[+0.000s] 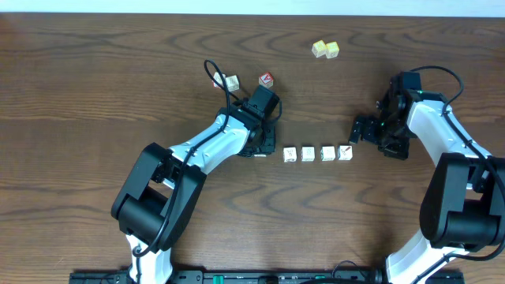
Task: Lift 5 blocks
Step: 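Open the left gripper and retract the left arm to the upper left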
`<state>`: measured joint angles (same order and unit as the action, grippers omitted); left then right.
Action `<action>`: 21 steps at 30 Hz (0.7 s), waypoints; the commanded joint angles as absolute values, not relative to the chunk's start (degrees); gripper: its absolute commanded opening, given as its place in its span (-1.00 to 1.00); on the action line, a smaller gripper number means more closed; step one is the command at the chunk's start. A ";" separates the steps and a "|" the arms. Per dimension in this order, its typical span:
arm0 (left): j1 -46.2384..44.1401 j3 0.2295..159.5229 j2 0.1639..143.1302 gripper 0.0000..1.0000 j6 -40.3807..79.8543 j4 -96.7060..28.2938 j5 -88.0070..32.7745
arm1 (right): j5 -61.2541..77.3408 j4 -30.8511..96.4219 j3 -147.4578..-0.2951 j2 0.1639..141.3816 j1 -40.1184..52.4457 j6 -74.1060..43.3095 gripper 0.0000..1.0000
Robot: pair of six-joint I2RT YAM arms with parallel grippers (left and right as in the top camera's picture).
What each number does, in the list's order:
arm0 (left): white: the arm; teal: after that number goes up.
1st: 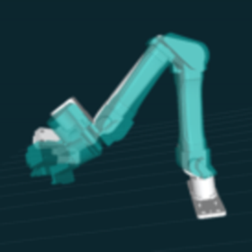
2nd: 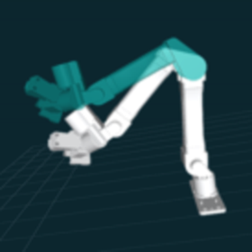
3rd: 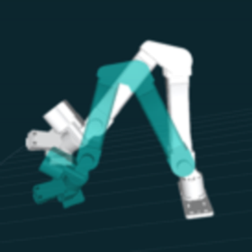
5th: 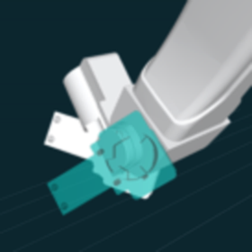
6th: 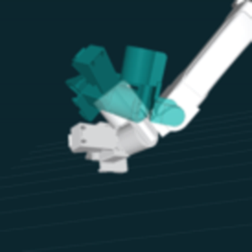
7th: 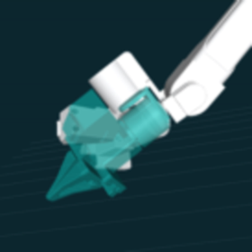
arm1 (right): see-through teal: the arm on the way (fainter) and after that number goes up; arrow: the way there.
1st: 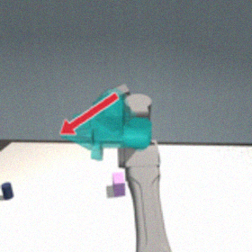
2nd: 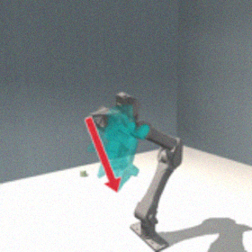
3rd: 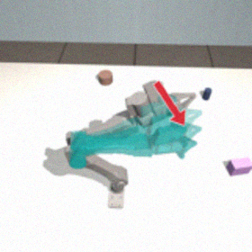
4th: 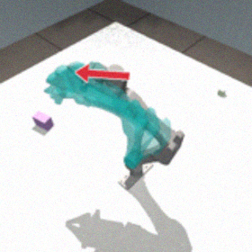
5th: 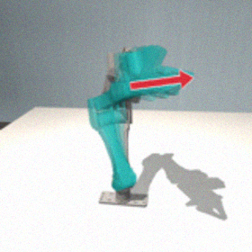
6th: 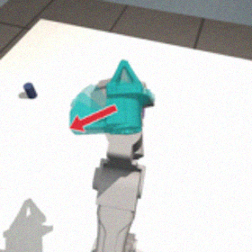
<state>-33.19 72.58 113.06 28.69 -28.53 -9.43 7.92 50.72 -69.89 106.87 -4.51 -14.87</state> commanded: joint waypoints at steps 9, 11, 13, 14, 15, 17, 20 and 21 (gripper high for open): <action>-33.17 72.14 113.38 -0.29 29.65 -30.57 -11.42 | 7.57 50.70 -69.63 106.89 -4.05 -15.18 0.98; -33.17 72.14 113.36 -0.28 29.63 -30.83 -11.42 | 7.57 50.70 -69.63 106.89 -4.08 -15.18 0.99; -33.17 72.25 113.10 -0.27 29.63 -31.20 -11.40 | 7.57 50.72 -69.63 106.89 -4.05 -15.18 0.99; -33.15 72.34 112.86 -0.22 29.63 -31.22 -11.40 | 7.57 50.72 -69.63 106.89 -4.05 -15.18 0.99; -33.15 72.40 112.51 -0.13 29.63 -31.27 -11.40 | 7.57 50.72 -69.63 106.89 -4.08 -15.18 0.98; -33.17 72.58 111.59 0.11 29.63 -31.29 -11.42 | 7.57 50.72 -69.63 106.89 -4.05 -15.16 0.98; -33.15 72.66 109.23 0.27 29.61 -31.46 -11.40 | 7.57 50.76 -69.63 106.89 -4.08 -15.16 0.98; -33.15 72.66 108.66 0.29 29.63 -31.48 -11.40 | 7.57 50.76 -69.63 106.89 -4.05 -15.16 0.98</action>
<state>-33.21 72.58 112.31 29.74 -31.14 -11.29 7.92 50.74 -69.89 106.87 -4.54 -14.87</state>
